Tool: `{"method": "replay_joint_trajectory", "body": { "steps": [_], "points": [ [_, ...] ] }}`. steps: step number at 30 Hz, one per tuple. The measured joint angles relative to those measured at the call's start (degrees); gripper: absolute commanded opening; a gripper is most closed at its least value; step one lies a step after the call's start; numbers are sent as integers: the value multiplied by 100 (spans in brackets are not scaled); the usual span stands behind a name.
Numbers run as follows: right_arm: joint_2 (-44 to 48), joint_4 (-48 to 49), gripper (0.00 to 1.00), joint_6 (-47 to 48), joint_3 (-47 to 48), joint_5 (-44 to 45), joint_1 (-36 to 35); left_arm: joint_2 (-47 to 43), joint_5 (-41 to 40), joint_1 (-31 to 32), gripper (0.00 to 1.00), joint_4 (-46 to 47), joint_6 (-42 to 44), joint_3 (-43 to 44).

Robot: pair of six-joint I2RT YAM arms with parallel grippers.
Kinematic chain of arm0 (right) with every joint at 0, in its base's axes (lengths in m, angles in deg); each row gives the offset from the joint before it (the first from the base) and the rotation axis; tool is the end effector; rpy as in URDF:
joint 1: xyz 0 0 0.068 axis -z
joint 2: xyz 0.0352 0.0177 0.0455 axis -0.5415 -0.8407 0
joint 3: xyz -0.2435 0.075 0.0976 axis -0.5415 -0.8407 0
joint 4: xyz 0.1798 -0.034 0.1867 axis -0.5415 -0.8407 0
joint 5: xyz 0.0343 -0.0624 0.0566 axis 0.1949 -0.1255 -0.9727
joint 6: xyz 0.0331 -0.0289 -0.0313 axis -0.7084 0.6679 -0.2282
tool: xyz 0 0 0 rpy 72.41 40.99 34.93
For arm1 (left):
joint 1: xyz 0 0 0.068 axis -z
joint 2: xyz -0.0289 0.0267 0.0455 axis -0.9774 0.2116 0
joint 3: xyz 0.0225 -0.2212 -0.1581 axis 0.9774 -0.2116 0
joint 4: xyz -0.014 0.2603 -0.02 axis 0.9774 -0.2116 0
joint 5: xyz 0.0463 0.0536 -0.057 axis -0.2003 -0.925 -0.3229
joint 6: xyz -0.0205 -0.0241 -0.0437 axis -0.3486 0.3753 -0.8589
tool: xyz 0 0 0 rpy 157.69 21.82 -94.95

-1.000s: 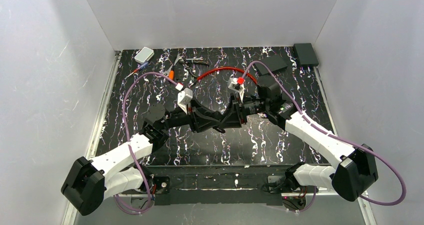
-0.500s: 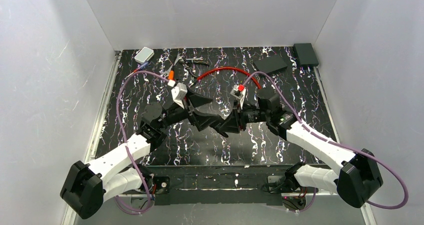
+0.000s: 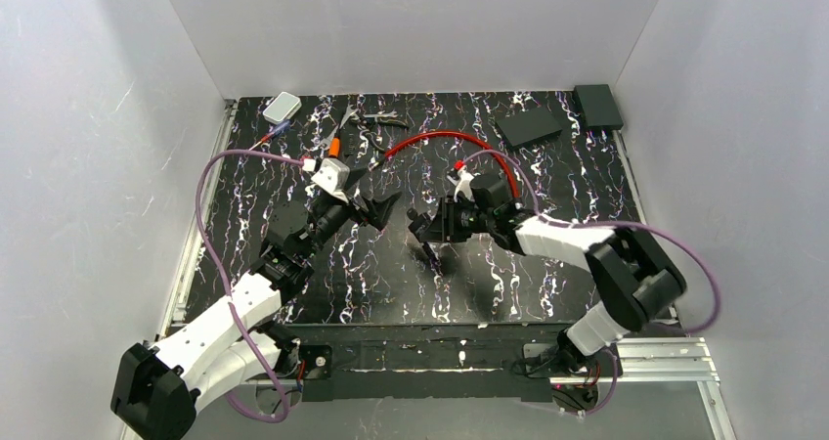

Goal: Unlock with the key

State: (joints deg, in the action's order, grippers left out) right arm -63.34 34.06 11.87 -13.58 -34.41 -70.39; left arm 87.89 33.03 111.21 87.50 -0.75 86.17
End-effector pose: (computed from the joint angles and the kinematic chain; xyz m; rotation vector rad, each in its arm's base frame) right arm 0.2368 0.2008 0.2012 -0.3636 2.2336 1.1520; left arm 0.1730 -0.1204 0.3190 0.4161 1.2870 -0.7093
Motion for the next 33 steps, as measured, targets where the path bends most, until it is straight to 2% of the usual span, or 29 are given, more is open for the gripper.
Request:
{"method": "replay_joint_trajectory", "body": {
  "steps": [10,15,16,18,20,23,26,33],
  "points": [
    [-2164,1408,1,-1233,986,-472,649,61,-227,0,95,-308,442,0],
    [-3056,1530,1,-1408,1886,-675,874,114,-227,0,92,-328,498,0],
    [-3185,1480,4,-1403,2046,-684,901,116,-227,0,92,-332,509,0],
    [-3381,1329,14,-1362,2306,-686,964,118,-227,0,92,-348,525,0],
    [-3515,1158,30,-1298,2476,-682,1016,127,-225,0,92,-350,527,0],
    [-3628,997,58,-1276,2614,-761,1130,144,-225,0,92,-352,542,0],
    [-3633,837,79,-1235,2706,-796,1233,175,-227,0,92,-354,549,0],
    [-3499,199,97,-741,3060,-625,1475,212,-229,0,92,-369,562,0]
  ]
}}
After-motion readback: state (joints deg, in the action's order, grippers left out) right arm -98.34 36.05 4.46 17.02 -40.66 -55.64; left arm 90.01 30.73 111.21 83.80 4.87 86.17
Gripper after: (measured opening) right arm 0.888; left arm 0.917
